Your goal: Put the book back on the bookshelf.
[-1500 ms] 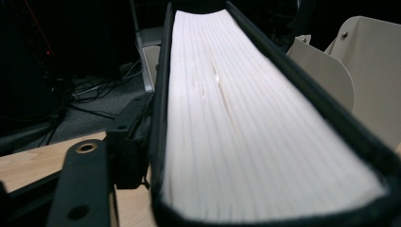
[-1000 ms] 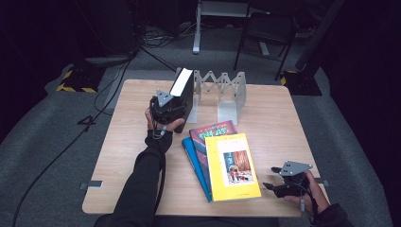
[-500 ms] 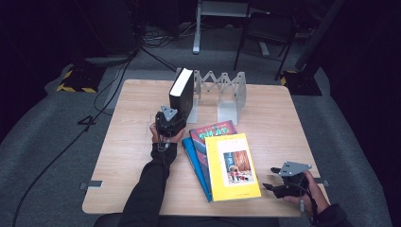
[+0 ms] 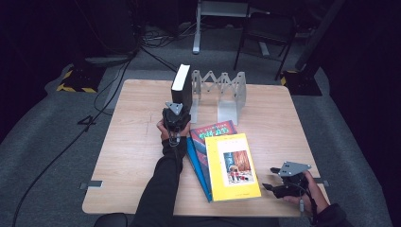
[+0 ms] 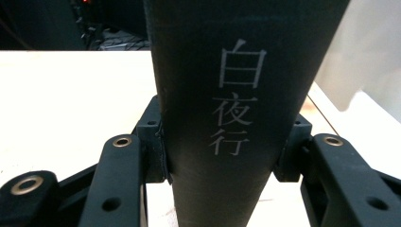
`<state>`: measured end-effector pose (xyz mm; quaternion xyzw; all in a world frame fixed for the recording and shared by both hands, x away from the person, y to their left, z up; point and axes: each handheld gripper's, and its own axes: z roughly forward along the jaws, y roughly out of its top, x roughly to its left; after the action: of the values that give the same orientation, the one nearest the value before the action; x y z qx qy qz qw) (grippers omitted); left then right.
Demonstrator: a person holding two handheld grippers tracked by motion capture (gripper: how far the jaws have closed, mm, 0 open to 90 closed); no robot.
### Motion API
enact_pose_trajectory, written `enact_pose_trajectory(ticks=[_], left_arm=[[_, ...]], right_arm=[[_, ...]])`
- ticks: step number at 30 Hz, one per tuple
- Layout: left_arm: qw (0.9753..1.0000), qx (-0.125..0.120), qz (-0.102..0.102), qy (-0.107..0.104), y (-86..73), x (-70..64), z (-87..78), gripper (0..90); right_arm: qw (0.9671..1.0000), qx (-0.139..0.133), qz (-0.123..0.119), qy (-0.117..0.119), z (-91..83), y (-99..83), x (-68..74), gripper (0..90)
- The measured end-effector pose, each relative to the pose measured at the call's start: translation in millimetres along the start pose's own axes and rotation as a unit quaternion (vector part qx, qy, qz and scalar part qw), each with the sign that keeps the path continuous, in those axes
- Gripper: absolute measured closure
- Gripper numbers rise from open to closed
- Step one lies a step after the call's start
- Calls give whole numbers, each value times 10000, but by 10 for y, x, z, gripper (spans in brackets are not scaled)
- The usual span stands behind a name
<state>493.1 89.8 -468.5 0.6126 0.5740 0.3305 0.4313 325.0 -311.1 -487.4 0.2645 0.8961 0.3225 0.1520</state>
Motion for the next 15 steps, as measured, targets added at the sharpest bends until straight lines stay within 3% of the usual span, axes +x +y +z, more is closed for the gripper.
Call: enact_pose_trajectory(ticks=[5, 8, 15], left_arm=[[9998, 34, -87, 162, 36, -67, 61, 511], [9997, 53, 18, 221, 52, -99, 100, 510], [9997, 132, 29, 180, 94, -86, 136, 510]], right_arm=[[10000, 1, -9, 13, 0, -2, 0, 310], [10000, 12, -21, 18, 0, 1, 3, 310], [10000, 7, 7, 8, -2, -5, -9, 310]])
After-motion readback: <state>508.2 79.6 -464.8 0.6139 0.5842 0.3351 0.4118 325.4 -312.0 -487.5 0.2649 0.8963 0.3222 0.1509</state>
